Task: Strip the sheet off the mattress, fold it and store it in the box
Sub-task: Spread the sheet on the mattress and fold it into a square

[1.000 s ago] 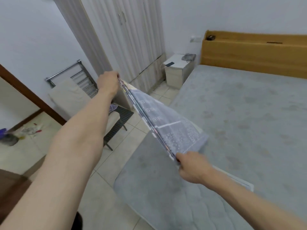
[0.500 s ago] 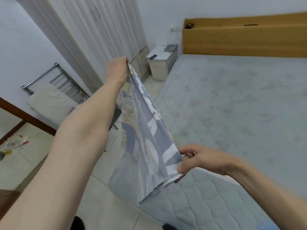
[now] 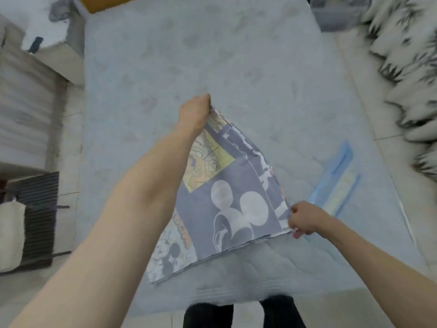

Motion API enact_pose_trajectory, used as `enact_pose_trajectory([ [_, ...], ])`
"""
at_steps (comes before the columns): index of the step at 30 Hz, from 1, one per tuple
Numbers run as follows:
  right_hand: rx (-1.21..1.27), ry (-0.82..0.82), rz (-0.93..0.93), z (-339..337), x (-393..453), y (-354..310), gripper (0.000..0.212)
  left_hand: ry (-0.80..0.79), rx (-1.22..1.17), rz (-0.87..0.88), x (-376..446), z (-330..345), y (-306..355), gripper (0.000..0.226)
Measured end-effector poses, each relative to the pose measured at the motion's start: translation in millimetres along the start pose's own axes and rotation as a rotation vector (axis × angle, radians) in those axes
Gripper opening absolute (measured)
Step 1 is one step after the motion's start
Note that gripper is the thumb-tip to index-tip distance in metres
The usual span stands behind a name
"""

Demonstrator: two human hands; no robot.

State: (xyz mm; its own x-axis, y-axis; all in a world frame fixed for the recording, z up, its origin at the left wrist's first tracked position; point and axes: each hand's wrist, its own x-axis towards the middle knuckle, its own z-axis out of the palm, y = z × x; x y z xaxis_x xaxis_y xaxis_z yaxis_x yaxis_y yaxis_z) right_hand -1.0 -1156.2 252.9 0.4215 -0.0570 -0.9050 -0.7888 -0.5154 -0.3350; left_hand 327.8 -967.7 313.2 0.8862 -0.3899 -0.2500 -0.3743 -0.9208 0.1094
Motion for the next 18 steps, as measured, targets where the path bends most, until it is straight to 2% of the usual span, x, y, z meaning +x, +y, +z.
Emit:
enact_pose_trajectory([
  [3,-0.128,0.214,0.147,-16.7,53.2,76.3,0.008,-0.071,-0.052,0.089,40.9,64.4,54.7,0.024],
  [5,-0.141,0.396,0.215,-22.2,78.7,116.7,0.017,-0.088,-0.062,0.14,67.9,90.7,79.4,0.026],
  [8,-0.188,0.634,0.252,-19.7,104.6,145.2,0.018,-0.091,-0.09,0.216,101.7,112.6,102.7,0.031],
  [11,-0.182,0.876,0.094,-2.9,112.0,136.2,0.013,-0.082,-0.179,0.186,124.3,118.6,101.2,0.037],
  [13,-0.227,0.982,-0.117,20.1,109.8,116.8,0.013,-0.057,-0.302,0.096,131.0,121.9,89.8,0.042],
  [16,-0.316,0.923,-0.409,76.7,110.4,85.6,0.004,0.037,-0.496,-0.073,129.8,134.3,60.8,0.05],
  [18,-0.36,0.81,-0.541,117.2,113.1,66.2,0.008,0.102,-0.593,-0.182,124.8,145.5,31.1,0.037],
])
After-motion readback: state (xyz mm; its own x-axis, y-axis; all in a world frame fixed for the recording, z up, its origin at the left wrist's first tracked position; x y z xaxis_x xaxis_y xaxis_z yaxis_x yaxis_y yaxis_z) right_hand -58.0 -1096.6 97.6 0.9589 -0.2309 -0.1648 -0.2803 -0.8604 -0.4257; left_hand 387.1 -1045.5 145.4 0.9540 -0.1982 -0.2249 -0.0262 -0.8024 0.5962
